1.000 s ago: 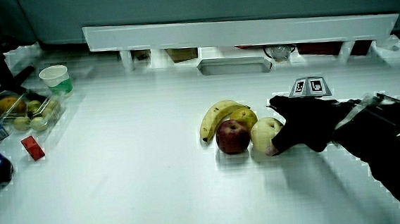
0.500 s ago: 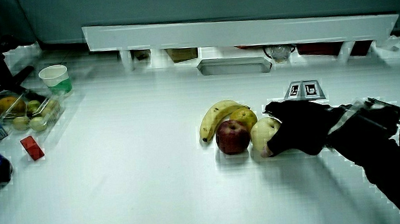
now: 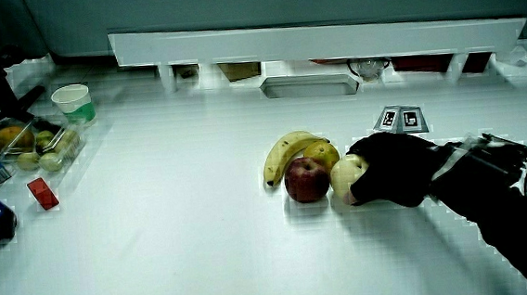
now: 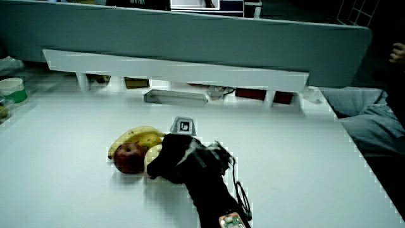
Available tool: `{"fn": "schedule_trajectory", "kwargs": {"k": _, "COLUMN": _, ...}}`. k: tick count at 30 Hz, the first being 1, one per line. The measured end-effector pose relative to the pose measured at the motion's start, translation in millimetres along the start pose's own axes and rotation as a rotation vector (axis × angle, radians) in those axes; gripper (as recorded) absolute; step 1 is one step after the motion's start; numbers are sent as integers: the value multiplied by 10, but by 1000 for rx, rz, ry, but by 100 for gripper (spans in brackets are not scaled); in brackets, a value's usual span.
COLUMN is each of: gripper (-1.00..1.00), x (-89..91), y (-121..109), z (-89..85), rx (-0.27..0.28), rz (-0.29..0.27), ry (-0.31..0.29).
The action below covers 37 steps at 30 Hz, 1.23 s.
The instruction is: Pick pear no leg
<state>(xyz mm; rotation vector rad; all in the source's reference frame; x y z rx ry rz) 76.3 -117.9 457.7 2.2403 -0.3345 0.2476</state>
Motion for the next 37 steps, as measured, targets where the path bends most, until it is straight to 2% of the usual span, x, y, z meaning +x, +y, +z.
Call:
{"fn": "schedule_trajectory", "kwargs": {"k": 3, "gripper": 100, "x": -7, "y": -13, "z": 4, "rx": 30, "rz": 2, "ry": -11}}
{"fn": "schedule_trajectory", "kwargs": {"k": 8, "gripper": 100, "x": -9, "y": -23, "z": 3, "rx": 41, "rz": 9, "ry": -30}}
{"fn": "schedule_trajectory", "kwargs": {"k": 12, "gripper": 100, "x": -42, "y": -122, "z": 99, "rx": 69, "rz": 30, "ry": -32}}
{"fn": "schedule_trajectory", "kwargs": {"k": 13, "gripper": 100, "x": -34, "y": -130, "z": 117, "rx": 84, "rz": 18, "ry": -40}}
{"fn": "schedule_trajectory", "kwargs": {"k": 14, "gripper": 100, "x": -33, "y": -150, "z": 142, "rx": 75, "rz": 35, "ry": -26}}
{"fn": "schedule_trajectory", "kwargs": {"k": 18, "gripper": 100, "x": -15, "y": -285, "z": 271, "rx": 81, "rz": 48, "ry": -35}}
{"fn": "schedule_trajectory", "kwargs": {"k": 19, "gripper": 100, "x": -15, "y": -328, "z": 305, "rx": 89, "rz": 57, "ry": -29}}
{"fn": "schedule_trajectory", "kwargs": {"k": 20, "gripper": 100, "x": -1, "y": -350, "z": 325, "rx": 97, "rz": 41, "ry": -39}}
{"fn": "schedule_trajectory", "kwargs": {"k": 23, "gripper": 100, "x": 10, "y": -457, "z": 394, "rx": 104, "rz": 62, "ry": -32}}
{"fn": "schedule_trajectory", "kwargs": {"k": 24, "gripper": 100, "x": 30, "y": -472, "z": 402, "rx": 97, "rz": 55, "ry": -46}}
{"fn": "schedule_trajectory", "kwargs": {"k": 25, "gripper": 100, "x": 34, "y": -508, "z": 427, "rx": 116, "rz": 60, "ry": -41}}
{"fn": "schedule_trajectory", "kwargs": {"k": 26, "gripper": 100, "x": 35, "y": -540, "z": 445, "rx": 104, "rz": 70, "ry": -42}}
{"fn": "schedule_trajectory", "kwargs": {"k": 27, "gripper": 100, "x": 44, "y": -571, "z": 466, "rx": 116, "rz": 61, "ry": -40}}
{"fn": "schedule_trajectory", "kwargs": {"k": 37, "gripper": 100, "x": 98, "y": -892, "z": 574, "rx": 102, "rz": 89, "ry": -58}}
